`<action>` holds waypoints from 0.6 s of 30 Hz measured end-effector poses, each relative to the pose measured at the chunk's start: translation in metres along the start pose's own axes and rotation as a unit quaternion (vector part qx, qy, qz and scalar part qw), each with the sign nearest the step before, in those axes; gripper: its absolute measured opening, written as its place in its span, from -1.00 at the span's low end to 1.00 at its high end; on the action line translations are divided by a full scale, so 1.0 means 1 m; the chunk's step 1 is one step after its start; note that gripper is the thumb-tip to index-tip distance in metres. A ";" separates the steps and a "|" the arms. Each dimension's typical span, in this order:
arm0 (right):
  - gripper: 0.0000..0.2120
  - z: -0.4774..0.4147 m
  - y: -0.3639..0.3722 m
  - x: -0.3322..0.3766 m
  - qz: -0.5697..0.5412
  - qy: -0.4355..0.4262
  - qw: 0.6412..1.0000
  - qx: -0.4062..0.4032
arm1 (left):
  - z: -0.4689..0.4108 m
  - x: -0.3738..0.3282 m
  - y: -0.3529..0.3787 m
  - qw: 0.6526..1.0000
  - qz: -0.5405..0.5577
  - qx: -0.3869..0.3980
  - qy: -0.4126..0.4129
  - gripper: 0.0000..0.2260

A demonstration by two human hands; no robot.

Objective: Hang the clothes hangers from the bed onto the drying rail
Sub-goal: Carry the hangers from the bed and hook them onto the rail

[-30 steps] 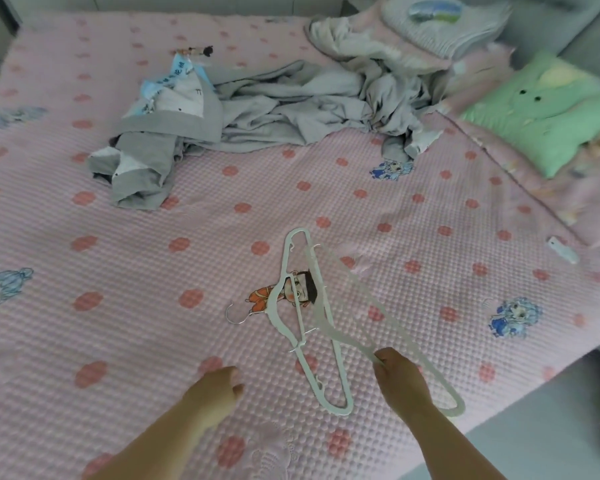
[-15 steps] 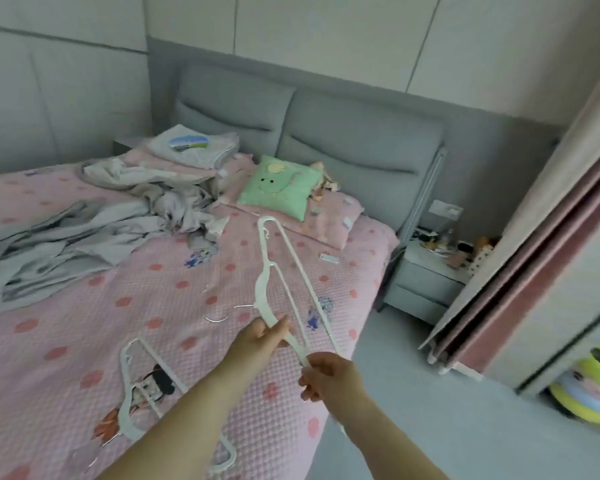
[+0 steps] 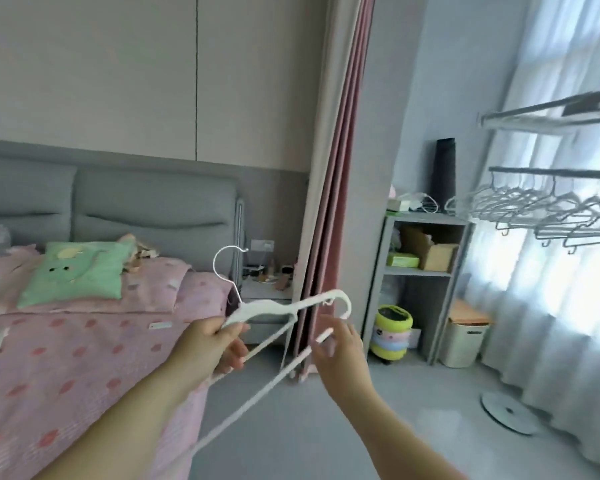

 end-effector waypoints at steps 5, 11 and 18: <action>-0.54 0.058 -0.112 -0.032 0.231 -0.039 0.972 -0.016 | 0.039 -0.049 0.120 0.980 -0.114 0.156 0.040 -0.78; -0.69 0.159 -0.258 -0.104 0.299 0.047 0.953 -0.037 | 0.101 -0.097 0.285 0.930 -0.173 0.312 0.091 -0.76; -0.75 0.289 -0.410 -0.162 0.322 0.154 0.925 -0.129 | 0.170 -0.150 0.458 0.878 -0.176 0.411 0.170 -0.77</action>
Point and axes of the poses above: each hand's wrist, its own z-axis away from the middle knuckle, its own y-axis out of the palm, x = y × z, the point moved 4 cm from there along -z, towards the middle knuckle, and after that the axes turned 8 degrees about x, right-handed, at the moved point
